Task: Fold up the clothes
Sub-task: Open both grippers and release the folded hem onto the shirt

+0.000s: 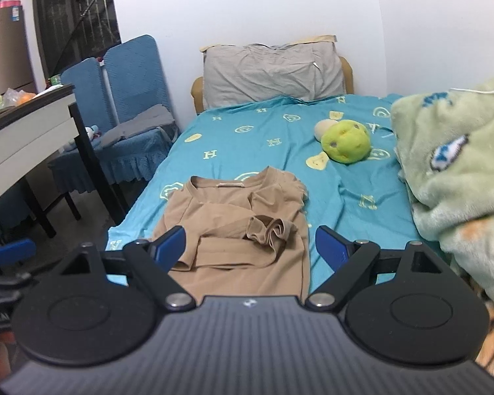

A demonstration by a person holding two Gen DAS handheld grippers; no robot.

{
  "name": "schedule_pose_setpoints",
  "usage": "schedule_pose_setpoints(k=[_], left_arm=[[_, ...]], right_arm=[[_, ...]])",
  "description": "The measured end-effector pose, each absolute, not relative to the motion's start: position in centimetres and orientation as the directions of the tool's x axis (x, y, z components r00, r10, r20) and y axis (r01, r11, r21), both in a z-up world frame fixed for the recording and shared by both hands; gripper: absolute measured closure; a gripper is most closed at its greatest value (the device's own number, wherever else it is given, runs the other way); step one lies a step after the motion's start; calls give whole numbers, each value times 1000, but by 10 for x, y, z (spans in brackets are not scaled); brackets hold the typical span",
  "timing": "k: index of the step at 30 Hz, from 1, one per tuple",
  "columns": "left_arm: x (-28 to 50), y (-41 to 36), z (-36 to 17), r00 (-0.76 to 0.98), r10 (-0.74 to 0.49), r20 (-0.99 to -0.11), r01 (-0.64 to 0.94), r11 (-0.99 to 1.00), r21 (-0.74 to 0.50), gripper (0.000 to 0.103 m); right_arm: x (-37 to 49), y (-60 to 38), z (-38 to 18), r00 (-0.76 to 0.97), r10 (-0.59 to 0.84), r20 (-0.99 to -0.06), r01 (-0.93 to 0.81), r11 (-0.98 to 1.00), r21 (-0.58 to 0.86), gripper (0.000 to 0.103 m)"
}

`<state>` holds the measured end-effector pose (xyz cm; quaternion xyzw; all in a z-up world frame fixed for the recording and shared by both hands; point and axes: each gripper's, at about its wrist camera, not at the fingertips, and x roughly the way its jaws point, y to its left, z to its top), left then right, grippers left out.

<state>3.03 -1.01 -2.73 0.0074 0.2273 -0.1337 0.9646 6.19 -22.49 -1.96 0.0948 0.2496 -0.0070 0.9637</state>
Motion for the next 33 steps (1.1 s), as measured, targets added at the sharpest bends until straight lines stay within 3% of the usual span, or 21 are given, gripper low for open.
schedule_pose_setpoints(k=[12, 18, 23, 27, 30, 32, 33], left_arm=[[49, -4, -65, 771, -245, -588, 209, 969, -131, 0], [81, 30, -108, 613, -430, -663, 60, 862, -503, 0], [102, 64, -156, 510, -532, -676, -191, 696, -692, 5], [109, 78, -179, 500, -581, -642, -328, 559, -761, 8], [115, 80, -182, 527, -562, -637, -332, 554, -764, 28], [119, 81, -184, 544, -545, -637, -333, 557, -761, 55], [119, 83, -184, 548, -540, -639, -341, 553, -760, 61]], right_arm=[[55, -217, -28, 855, 13, -518, 88, 982, 169, 16], [62, -219, -37, 819, 32, -572, 96, 977, 192, 16], [68, -231, -51, 767, 117, -631, 129, 935, 330, 16], [72, -249, -81, 686, 344, -642, 212, 749, 628, 16], [72, -248, -107, 638, 458, -619, 284, 607, 742, 16], [74, -242, -119, 621, 499, -604, 321, 542, 777, 16], [76, -239, -124, 617, 517, -593, 336, 509, 793, 16]])
